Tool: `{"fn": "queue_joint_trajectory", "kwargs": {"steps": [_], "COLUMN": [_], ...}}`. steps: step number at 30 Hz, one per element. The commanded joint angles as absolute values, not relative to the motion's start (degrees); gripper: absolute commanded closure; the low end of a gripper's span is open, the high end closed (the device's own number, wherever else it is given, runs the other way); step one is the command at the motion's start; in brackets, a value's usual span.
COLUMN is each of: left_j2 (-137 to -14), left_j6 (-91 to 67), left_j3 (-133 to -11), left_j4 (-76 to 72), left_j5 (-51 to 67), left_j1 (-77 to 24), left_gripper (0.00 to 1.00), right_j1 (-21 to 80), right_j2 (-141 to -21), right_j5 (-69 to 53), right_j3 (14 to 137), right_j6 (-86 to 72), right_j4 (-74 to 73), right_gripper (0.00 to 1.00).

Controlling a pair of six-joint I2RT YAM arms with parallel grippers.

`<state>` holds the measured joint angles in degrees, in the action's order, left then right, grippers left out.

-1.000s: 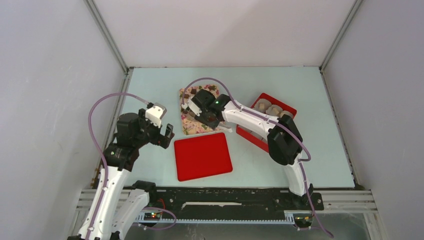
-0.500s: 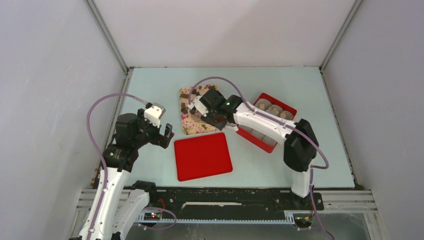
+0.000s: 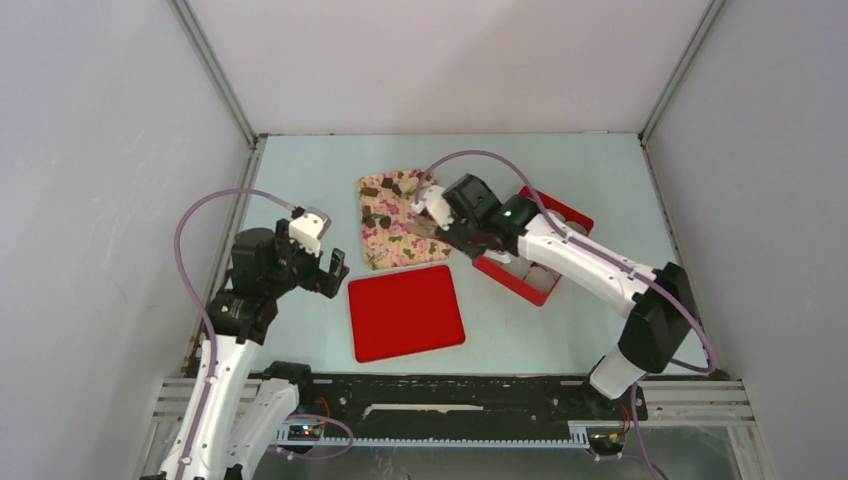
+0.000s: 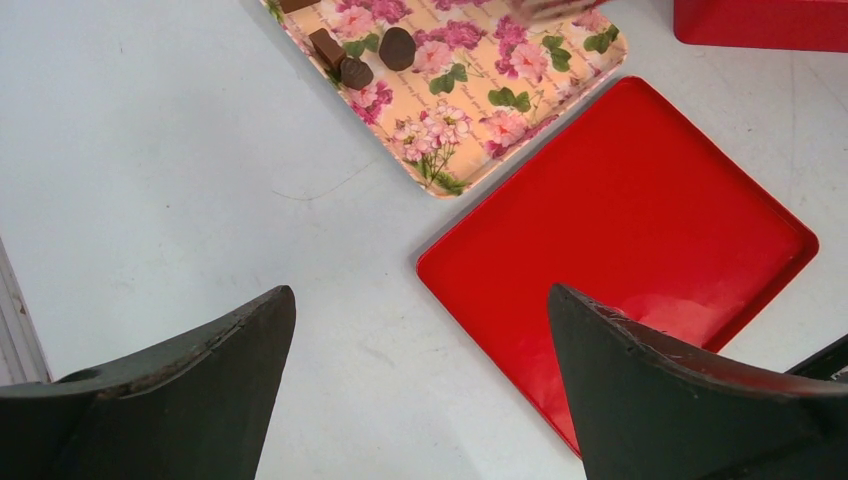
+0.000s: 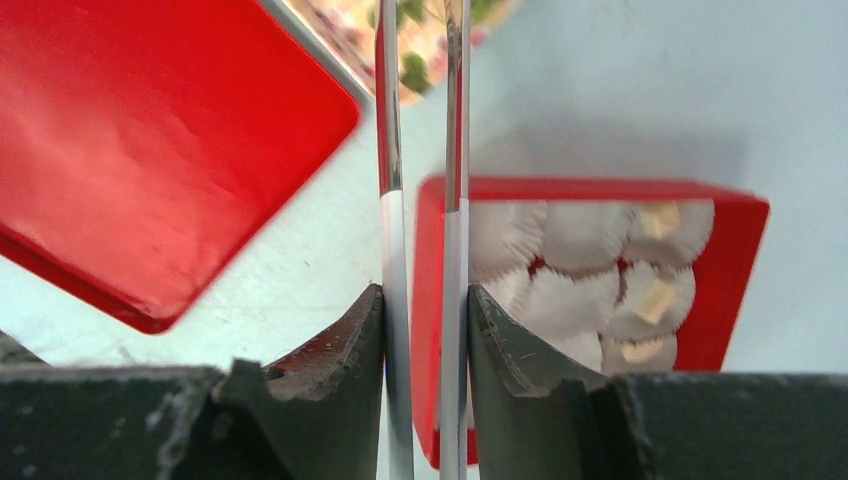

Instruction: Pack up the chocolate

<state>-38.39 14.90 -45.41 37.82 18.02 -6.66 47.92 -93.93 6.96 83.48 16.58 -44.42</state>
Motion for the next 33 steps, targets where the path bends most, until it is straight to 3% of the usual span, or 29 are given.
{"fn": "queue_joint_trajectory", "kwargs": {"steps": [1, 15, 33], "left_j2": [-38.5, -39.7, -39.1], "left_j6": [13.7, 13.1, 12.5], "left_j3": [-44.2, -44.1, -43.4], "left_j4": [35.7, 35.8, 35.3], "left_j5": [19.7, 21.3, 22.6], "left_j1": [-5.9, -3.7, -2.0], "left_gripper": [0.0, 0.0, 0.0], "right_j1": [41.9, 17.8, 14.9], "right_j2": [-85.9, -72.8, -76.6], "right_j5": [7.3, -2.0, -2.1], "right_j3": [80.6, 69.0, 64.1], "right_j6": [17.0, 17.5, 17.8], "right_j4": [-42.7, -45.8, -41.5], "right_gripper": [0.84, 0.82, 0.79]}}
